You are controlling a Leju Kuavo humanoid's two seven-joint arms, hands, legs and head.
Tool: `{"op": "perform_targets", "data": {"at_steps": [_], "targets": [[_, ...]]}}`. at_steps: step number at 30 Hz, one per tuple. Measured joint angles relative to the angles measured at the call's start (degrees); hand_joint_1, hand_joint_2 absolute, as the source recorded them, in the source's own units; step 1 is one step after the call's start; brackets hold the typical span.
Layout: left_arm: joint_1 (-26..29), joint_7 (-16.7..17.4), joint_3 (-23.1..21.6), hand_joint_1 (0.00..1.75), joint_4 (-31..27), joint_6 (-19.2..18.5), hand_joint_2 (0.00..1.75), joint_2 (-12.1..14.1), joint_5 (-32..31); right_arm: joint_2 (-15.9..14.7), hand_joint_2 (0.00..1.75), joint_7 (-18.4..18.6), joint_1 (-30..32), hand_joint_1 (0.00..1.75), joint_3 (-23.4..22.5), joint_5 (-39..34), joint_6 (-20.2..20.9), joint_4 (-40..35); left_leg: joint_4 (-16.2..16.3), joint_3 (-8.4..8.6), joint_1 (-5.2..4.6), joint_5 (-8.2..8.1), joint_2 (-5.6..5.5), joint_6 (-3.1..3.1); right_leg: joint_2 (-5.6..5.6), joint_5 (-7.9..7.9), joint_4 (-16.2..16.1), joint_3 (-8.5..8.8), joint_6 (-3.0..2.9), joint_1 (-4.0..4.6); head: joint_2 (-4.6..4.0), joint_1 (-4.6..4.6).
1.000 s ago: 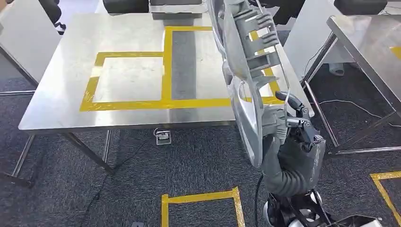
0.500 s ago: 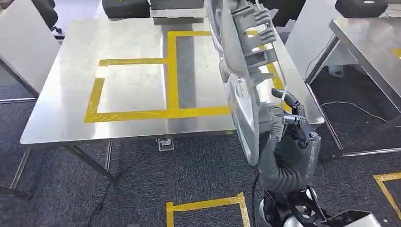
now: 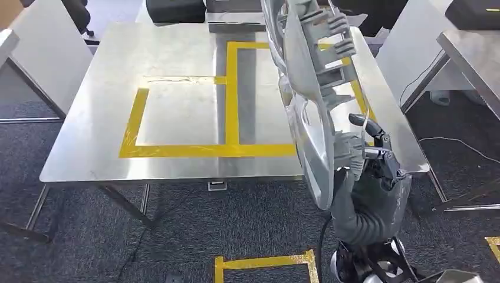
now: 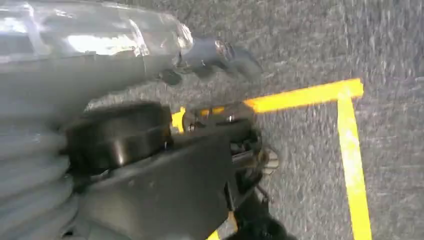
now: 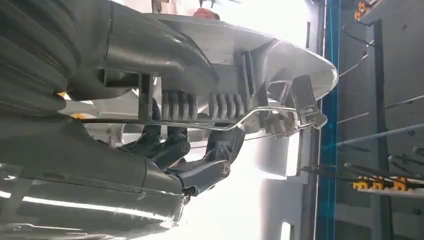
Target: Take the parts from the cabinet and place them on the table.
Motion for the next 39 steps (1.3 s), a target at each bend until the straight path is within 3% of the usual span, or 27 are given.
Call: {"op": "perform_targets", "data": {"at_steps": [1, 2, 3, 5, 6, 8, 10, 11, 12, 13, 14, 17, 18, 20, 21, 22, 23, 25, 26, 28, 30, 31, 32, 33, 36, 37, 39], "targets": [[-0.11, 0.0, 0.02, 0.0, 0.02, 0.02, 1.75, 0.07, 0.02, 0.02, 1.75, -0.02, 0.01, 1.75, 0.0, -0.04, 0.0, -0.07, -0.26, 0.32, -0.5, -0.5, 0.13, -0.15, -0.21, 0.52, -2.44, 1.52, 0.5, -0.92, 0.0, 0.11], [-0.11, -0.09, 0.02, 0.0, 0.02, 0.04, 1.75, 0.15, -0.02, 0.02, 1.75, -0.04, 0.06, 1.75, 0.02, -0.07, 0.07, -0.09, 0.42, 0.44, -0.54, -0.56, 0.01, -0.39, -0.46, 0.69, -3.47, 2.59, 1.52, -0.88, 0.0, -0.09], [-0.23, -0.17, 0.02, 0.0, 0.04, 0.04, 1.75, 0.33, -0.07, 0.02, 1.75, -0.04, 0.0, 1.75, 0.02, -0.07, 0.07, -0.09, 2.82, -0.84, -0.32, -1.72, -0.06, -0.57, -0.52, 0.68, -4.18, 3.31, 1.46, -1.07, 0.0, -0.65], [-0.26, -0.2, 0.02, 0.0, 0.04, 0.04, 1.75, 0.46, -0.04, 0.04, 1.75, -0.07, -0.01, 1.75, 0.0, -0.09, 0.04, -0.07, 11.09, -6.09, 0.08, -4.8, -0.18, -1.31, -0.52, 0.0, -4.31, 3.96, 1.85, -1.33, 0.0, -1.14], [-0.11, -0.2, 0.02, 0.0, 0.04, 0.04, 1.75, 0.53, -0.04, 0.04, 1.75, -0.07, 0.01, 1.75, 0.02, -0.09, 0.04, -0.07, 13.83, -8.17, 0.33, -5.17, -0.18, -1.69, -0.48, -0.43, -4.18, 4.32, 2.06, -1.42, 0.0, -1.29], [0.11, -0.2, 0.02, 0.0, 0.04, 0.02, 1.75, 0.61, -0.04, 0.04, 1.75, -0.07, 0.03, 1.75, 0.02, -0.11, 0.04, -0.04, 12.5, -9.08, 0.68, -1.42, -0.03, -2.44, -0.27, -1.59, -3.61, 5.31, 2.63, -1.85, 0.0, -1.33], [0.1, -0.2, 0.02, 0.0, 0.04, 0.04, 1.75, 0.68, -0.04, 0.07, 1.75, -0.07, 0.04, 1.75, 0.02, -0.11, 0.07, 0.07, 3.72, -5.97, 1.34, 5.79, 0.38, -3.28, -0.1, -3.31, -2.47, 6.57, 3.56, -2.39, 0.0, -1.62], [0.11, -0.2, 0.02, 0.0, 0.04, 0.02, 1.75, 0.72, -0.04, 0.04, 1.75, -0.07, 0.13, 1.75, 0.04, -0.11, 0.07, 0.09, 3.08, -5.35, 1.04, 4.62, 0.61, -3.54, -0.1, -4.18, -2.12, 6.67, 4.13, -2.45, 0.0, -1.73], [0.07, -0.22, 0.02, 0.0, 0.04, 0.02, 1.75, 0.61, -0.04, 0.04, 1.75, -0.13, 0.0, 1.75, 0.04, -0.13, 0.07, 0.09, 2.43, -4.84, 0.96, 4.4, 0.75, -3.28, 0.04, -4.77, -1.32, 6.61, 4.62, -2.24, 0.0, -2.43], [0.04, -0.24, 0.02, 0.0, 0.04, 0.04, 1.75, 0.74, -0.04, 0.04, 1.75, -0.15, -0.02, 1.75, 0.0, -0.09, 0.07, 0.04, 2.0, -4.52, 0.88, 3.37, 0.67, -1.72, 0.11, -4.79, -1.12, 6.32, 4.72, -2.24, 0.0, -2.37], [0.07, -0.15, 0.02, 0.0, 0.04, 0.04, 1.75, 0.76, -0.02, 0.04, 1.75, -0.15, -0.02, 1.75, 0.0, -0.13, 0.07, 0.07, 1.96, -4.57, 0.71, 3.21, 0.67, -1.36, 0.09, -4.79, -1.27, 6.38, 4.73, -2.25, 0.0, -1.62], [0.14, -0.24, 0.02, 0.0, 0.04, 0.04, 1.75, 0.83, -0.06, 0.02, 1.75, -0.15, -0.05, 1.75, 0.02, -0.13, 0.09, 0.04, 1.68, -3.76, 1.03, 2.53, 0.57, -0.22, -0.02, -6.05, -0.15, 6.41, 5.36, -2.37, 0.0, -1.18], [0.09, -0.26, 0.02, 0.0, 0.04, 0.04, 1.75, 0.81, -0.04, 0.02, 1.75, -0.15, -0.12, 1.75, 0.0, -0.11, 0.09, 0.02, 1.66, -3.26, 1.03, 2.22, 0.68, 0.24, -0.04, -7.09, 2.69, 5.07, 5.62, -2.41, 0.0, -0.77], [0.06, -0.26, 0.02, 0.0, 0.04, 0.04, 1.75, 0.83, -0.07, 0.02, 1.75, -0.15, -0.09, 1.75, 0.02, -0.13, 0.11, 0.07, 1.65, -2.53, 0.96, 1.51, 0.86, 0.6, -0.05, -10.06, 11.91, -0.34, 5.99, -2.43, 0.0, -0.31], [0.11, -0.26, 0.02, 0.0, 0.04, 0.04, 1.75, 0.83, -0.07, 0.02, 1.75, -0.15, -0.08, 1.75, 0.02, -0.13, 0.18, 0.07, 1.65, -2.15, 0.91, 1.12, 0.9, 0.66, -0.05, -10.7, 15.87, -3.15, 6.02, -2.41, 0.0, -0.22], [0.13, -0.26, 0.02, 0.0, 0.04, 0.04, 1.75, 0.83, -0.07, 0.02, 1.75, -0.15, -0.05, 1.75, 0.02, -0.15, 0.22, 0.07, 1.65, -1.63, 0.87, 0.7, 0.86, 0.65, -0.04, -9.74, 17.23, -4.85, 5.86, -2.38, 0.0, -0.18], [0.12, -0.26, 0.02, 0.0, 0.04, 0.04, 1.75, 0.83, -0.07, 0.02, 1.75, -0.15, -0.05, 1.75, 0.02, -0.15, 0.24, 0.09, 1.65, -1.0, 0.85, 0.24, 0.75, 0.58, -0.03, -7.41, 15.88, -5.1, 5.57, -2.35, 0.0, -0.09], [0.1, -0.28, 0.02, 0.0, 0.04, 0.04, 1.75, 0.81, -0.07, 0.0, 1.75, -0.15, -0.06, 1.75, 0.0, -0.2, 0.24, 0.07, 1.59, 0.51, 0.84, -0.73, 0.46, 0.37, 0.02, -0.31, 7.71, -3.06, 4.66, -2.18, 0.0, 0.07], [0.07, -0.31, 0.02, 0.0, 0.04, 0.04, 1.75, 0.81, -0.07, 0.0, 1.75, -0.15, -0.06, 1.75, -0.02, -0.2, 0.24, 0.07, 1.48, 1.12, 0.85, -1.17, 0.41, 0.19, 0.13, 2.03, 3.56, -2.07, 4.14, -1.91, 0.0, 0.15], [-0.08, -0.33, 0.04, 0.0, 0.04, 0.04, 1.75, 0.72, -0.02, 0.02, 1.75, -0.22, 0.03, 1.75, 0.0, -0.24, 0.24, 0.0, 0.76, 1.16, 1.0, -1.31, 0.11, -0.35, 0.06, 1.42, 2.49, -0.99, 3.44, -1.31, 0.0, -0.12], [-0.07, -0.31, 0.02, 0.0, 0.02, 0.0, 1.75, 0.48, 0.0, -0.02, 1.75, -0.24, -0.02, 1.75, 0.0, -0.24, 0.26, 0.04, -0.08, 1.21, 1.09, -1.12, 0.22, -0.95, -0.01, 0.46, 1.55, -0.78, 2.93, -1.19, 0.0, 0.39], [-0.12, -0.33, 0.02, 0.0, 0.02, 0.02, 1.75, 0.44, 0.0, -0.04, 1.75, -0.24, -0.02, 1.75, 0.0, -0.24, 0.26, 0.02, -0.62, 1.57, 0.86, -1.13, 0.21, -1.32, 0.0, 0.25, 0.13, -0.05, 2.66, -1.28, 0.0, 0.39], [-0.22, -0.31, 0.02, 0.0, 0.02, 0.02, 1.75, 0.46, 0.02, 0.04, 1.75, -0.24, 0.06, 1.75, 0.02, -0.26, 0.26, -0.04, -0.48, 1.63, 1.0, -1.86, 0.34, -1.44, -0.29, -0.04, -2.15, 1.57, 2.89, -1.96, 0.0, 0.46], [-0.28, -0.35, 0.02, 0.0, 0.04, 0.04, 1.75, 0.5, 0.02, 0.09, 1.75, -0.24, 0.14, 1.75, 0.02, -0.26, 0.24, -0.07, 1.34, 0.82, 0.86, -2.56, 0.14, -1.43, -0.24, 0.0, -3.17, 2.42, 2.84, -1.82, 0.0, -0.24], [-0.11, -0.68, 0.02, 0.0, 0.04, 0.13, 1.75, 0.74, 0.26, 0.11, 1.75, 0.41, 0.11, 1.75, 0.0, -1.53, -0.02, 0.22, 12.96, -6.5, 0.86, -6.29, -0.21, -1.77, -0.38, -0.42, -3.42, 3.54, 2.7, -1.91, 0.0, -1.16], [0.01, -0.81, 0.02, 0.0, 0.04, 0.13, 1.75, 0.74, 0.39, 0.11, 1.75, 0.7, 0.13, 1.75, -0.02, -1.99, -0.17, 0.35, 14.67, -8.34, 0.92, -5.88, -0.23, -2.1, -0.31, -0.78, -3.36, 3.86, 2.66, -2.0, 0.0, -1.27], [0.1, -0.9, 0.02, 0.0, 0.04, 0.17, 1.75, 0.79, 0.42, 0.11, 1.75, 0.85, 0.22, 1.75, -0.07, -2.36, -0.44, 0.55, 11.32, -8.67, 1.26, -0.45, -0.02, -3.04, -0.03, -1.76, -3.1, 4.85, 2.97, -2.38, 0.0, -1.49]]}}
